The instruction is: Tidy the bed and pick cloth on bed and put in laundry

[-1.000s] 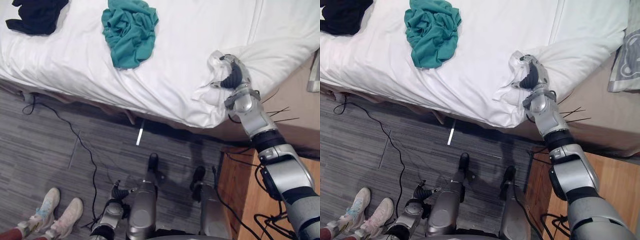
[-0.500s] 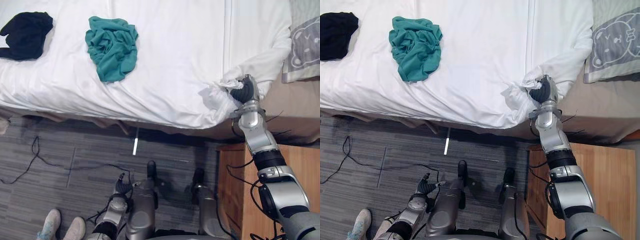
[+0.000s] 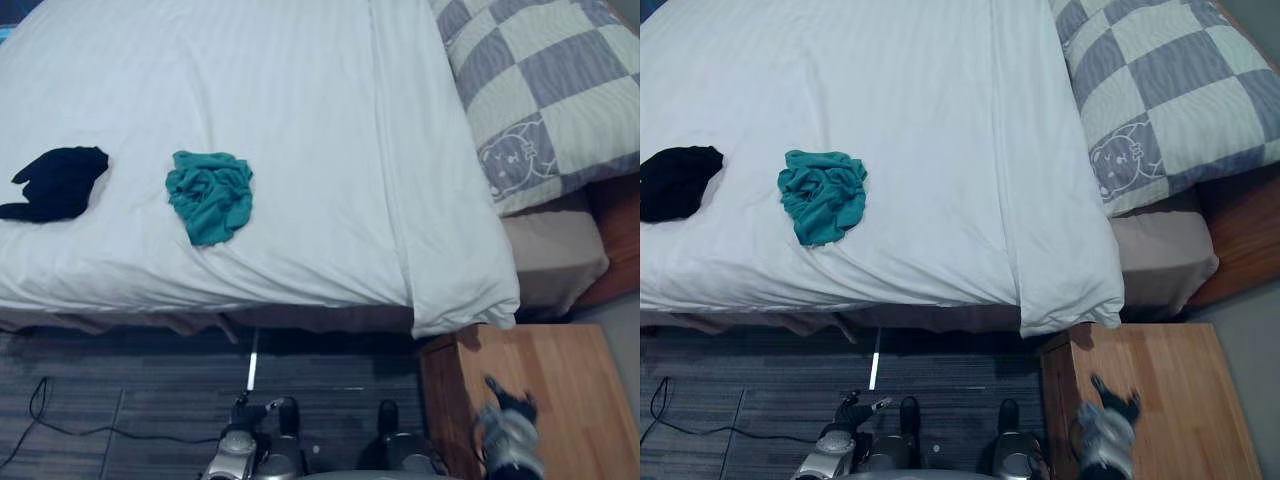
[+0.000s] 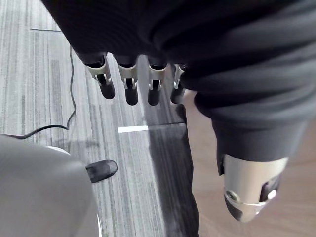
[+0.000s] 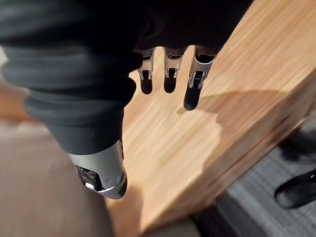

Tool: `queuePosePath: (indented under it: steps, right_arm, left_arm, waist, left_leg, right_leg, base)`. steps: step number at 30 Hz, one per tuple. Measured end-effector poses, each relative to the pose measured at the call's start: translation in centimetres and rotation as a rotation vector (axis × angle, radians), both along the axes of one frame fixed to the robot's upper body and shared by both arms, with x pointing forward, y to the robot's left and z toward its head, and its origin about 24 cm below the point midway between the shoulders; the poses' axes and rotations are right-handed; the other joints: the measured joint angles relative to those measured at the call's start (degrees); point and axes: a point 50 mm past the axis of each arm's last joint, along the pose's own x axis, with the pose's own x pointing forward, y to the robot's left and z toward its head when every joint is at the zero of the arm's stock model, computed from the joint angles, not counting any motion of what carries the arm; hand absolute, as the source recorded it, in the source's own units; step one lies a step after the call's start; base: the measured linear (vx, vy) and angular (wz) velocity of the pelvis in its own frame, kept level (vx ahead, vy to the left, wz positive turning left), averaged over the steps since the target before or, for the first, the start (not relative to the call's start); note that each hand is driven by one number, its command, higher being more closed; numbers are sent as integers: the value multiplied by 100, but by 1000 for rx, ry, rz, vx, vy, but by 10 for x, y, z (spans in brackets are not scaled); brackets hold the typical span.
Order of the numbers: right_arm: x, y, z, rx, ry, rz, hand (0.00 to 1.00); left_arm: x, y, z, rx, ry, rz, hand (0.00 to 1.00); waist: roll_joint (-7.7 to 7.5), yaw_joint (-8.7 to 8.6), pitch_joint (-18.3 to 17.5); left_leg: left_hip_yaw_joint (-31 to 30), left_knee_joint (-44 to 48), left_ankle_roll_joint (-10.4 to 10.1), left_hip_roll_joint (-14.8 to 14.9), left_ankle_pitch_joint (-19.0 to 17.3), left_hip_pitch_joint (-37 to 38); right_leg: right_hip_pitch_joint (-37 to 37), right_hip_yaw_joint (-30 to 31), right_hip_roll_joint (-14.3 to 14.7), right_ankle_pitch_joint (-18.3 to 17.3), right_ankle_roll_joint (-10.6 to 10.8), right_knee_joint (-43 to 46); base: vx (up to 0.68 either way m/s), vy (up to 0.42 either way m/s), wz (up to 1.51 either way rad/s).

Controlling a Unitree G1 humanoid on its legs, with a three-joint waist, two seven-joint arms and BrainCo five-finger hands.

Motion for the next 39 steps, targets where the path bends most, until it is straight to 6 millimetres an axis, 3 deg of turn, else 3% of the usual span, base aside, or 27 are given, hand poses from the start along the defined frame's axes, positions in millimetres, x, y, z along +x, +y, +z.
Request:
queuePosePath:
  steps: [1,2,4,7,12,13,14,16,18,20,24,28,34,39]
  right_arm:
    - [-7,-7,3,-20,0,-45,0]
    - [-13,-21,14,-85,-21,-88,100]
    - [-10,-33,33,-171,-75,-110,100]
    - [10,-53,81,-380,-185,-107,100]
    - [70,-70,152,-675,-306,31,100]
    - [94,-66,174,-755,-351,121,100]
    - [103,-64,183,-779,-374,148,100]
    - [140,-47,222,-880,-479,269,100]
    - [171,-27,269,-1006,-604,389,100]
    - [190,-6,303,-1046,-731,437,100]
    - [215,22,343,-1081,-847,514,100]
    - [231,31,337,-1072,-786,592,100]
    - [241,12,281,-957,-547,628,100]
    - [234,10,260,-885,-566,586,100]
  left_arm:
    - [-3,3,-1,1,7,22,0]
    - [-7,3,-2,-3,17,37,0]
    - [-12,3,-4,-8,29,48,0]
    - [-17,3,-6,-11,41,66,0]
    - [-18,3,-6,-5,39,47,0]
    - [-18,3,-5,-2,36,29,0]
    - [-17,3,-5,-1,34,26,0]
    - [-15,2,-4,4,24,1,0]
    - [-1,-1,0,5,-13,-24,0]
    - [13,-5,5,3,-63,-50,0]
    - [34,-8,16,0,-149,-40,0]
    - [44,-11,21,8,-181,-58,0]
    - [60,-23,26,-2,-212,-86,0]
    - [64,-25,28,-4,-218,-89,0]
  waist:
    - [-4,-36,-21]
    - [13,-69,-50]
    - [31,-71,-137]
    - [29,-66,-306]
    - [16,-62,-357]
    - [16,-48,-353]
    - [17,-36,-347]
    - [46,-16,-308]
    - [110,76,-41]
    - [203,200,264]
    - [324,304,790]
    - [406,421,887]
    - [628,546,1139]
    - [558,512,1233]
  left_leg:
    - [72,-8,-17,9,-13,68]
    - [182,-29,-27,27,-50,153]
    - [287,-30,-46,50,-107,155]
    - [380,-31,-30,84,-164,149]
    - [398,-30,-29,83,-160,128]
    - [384,-30,-36,91,-147,99]
    - [376,-30,-40,104,-141,80]
    - [300,-28,-70,95,-66,-85]
    - [164,-15,-27,82,50,-213]
    - [-32,3,-4,90,161,-354]
    - [-212,8,14,67,314,-721]
    - [-232,12,83,-61,392,-1107]
    - [-214,16,132,-213,429,-1408]
    - [-85,15,134,-214,425,-1289]
  right_leg:
    - [35,21,7,2,-1,-1]
    - [100,56,23,18,-6,-32]
    - [90,145,53,29,0,-59]
    - [97,192,87,79,-3,-181]
    - [86,192,78,104,16,-184]
    - [62,192,73,132,8,-183]
    - [38,195,71,144,16,-177]
    - [-140,201,74,218,-24,-130]
    - [-268,117,78,240,-34,-35]
    - [-388,-30,76,209,-62,107]
    - [-834,-210,-2,51,-89,560]
    - [-1437,-182,-165,-130,-60,1070]
    - [-1939,-79,-384,-251,5,1485]
    - [-1884,34,-354,-254,9,1456]
  base:
    - [-15,6,-29]
    - [-59,7,-35]
    - [-71,8,-28]
    - [-60,3,-13]
    - [-26,5,1]
    - [0,0,0]
    - [-13,-4,-4]
    - [-5,-4,6]
    - [1,1,31]
    - [-11,-2,36]
    - [-54,5,31]
    - [-18,9,12]
    - [6,8,4]
    - [36,-21,-11]
